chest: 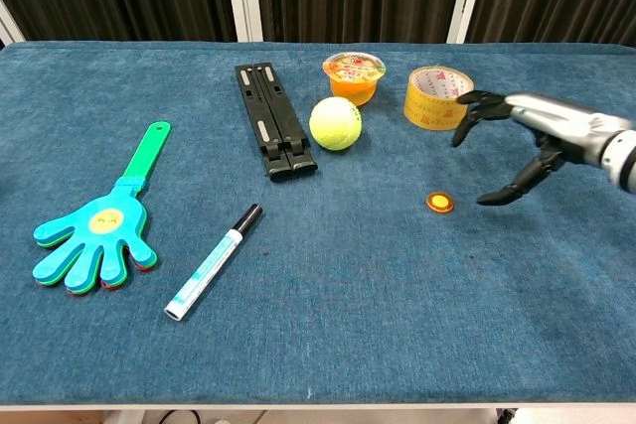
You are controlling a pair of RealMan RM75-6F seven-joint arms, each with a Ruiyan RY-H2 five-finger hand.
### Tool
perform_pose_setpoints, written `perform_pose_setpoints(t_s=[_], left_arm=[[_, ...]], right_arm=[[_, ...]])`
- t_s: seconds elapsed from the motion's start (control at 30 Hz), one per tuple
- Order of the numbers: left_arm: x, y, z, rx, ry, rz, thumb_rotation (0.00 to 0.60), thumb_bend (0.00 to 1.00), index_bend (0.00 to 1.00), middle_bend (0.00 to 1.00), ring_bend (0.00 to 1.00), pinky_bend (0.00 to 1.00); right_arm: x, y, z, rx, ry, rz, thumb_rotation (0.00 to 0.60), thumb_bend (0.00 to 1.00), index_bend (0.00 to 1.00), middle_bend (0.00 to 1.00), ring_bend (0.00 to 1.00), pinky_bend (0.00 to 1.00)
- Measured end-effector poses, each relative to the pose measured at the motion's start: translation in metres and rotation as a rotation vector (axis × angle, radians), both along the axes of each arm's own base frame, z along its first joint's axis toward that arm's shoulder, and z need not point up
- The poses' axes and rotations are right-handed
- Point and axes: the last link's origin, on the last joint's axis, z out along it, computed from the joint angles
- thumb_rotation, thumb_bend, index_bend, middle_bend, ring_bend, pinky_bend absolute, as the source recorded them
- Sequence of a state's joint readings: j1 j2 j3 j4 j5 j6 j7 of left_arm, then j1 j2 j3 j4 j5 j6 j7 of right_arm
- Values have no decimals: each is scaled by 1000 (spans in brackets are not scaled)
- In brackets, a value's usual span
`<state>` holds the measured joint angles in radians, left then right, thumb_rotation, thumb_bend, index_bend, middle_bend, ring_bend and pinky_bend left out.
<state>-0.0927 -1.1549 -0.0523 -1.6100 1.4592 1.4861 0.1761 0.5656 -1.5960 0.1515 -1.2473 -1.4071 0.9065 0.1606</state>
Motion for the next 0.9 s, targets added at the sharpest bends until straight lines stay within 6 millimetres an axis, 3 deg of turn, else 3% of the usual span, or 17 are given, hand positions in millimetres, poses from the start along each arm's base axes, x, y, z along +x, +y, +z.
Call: perform_pose_setpoints(t_s=[0.17,0.5,0.9], left_arm=[[0,0,1,2,-3,2,600,225,123,8,0,125],[-1,1,0,2,0,1,600,225,123,8,0,125],[-1,2,-1,-4,3,4,600,225,123,8,0,125]], right_arm=[[10,0,-12,22,-4,15,600,235,434,54,104,14],[10,-3,-24,43,20,9,600,284,497,54,104,14],[18,-2,-34,72,10,26,600,291,529,54,104,14]])
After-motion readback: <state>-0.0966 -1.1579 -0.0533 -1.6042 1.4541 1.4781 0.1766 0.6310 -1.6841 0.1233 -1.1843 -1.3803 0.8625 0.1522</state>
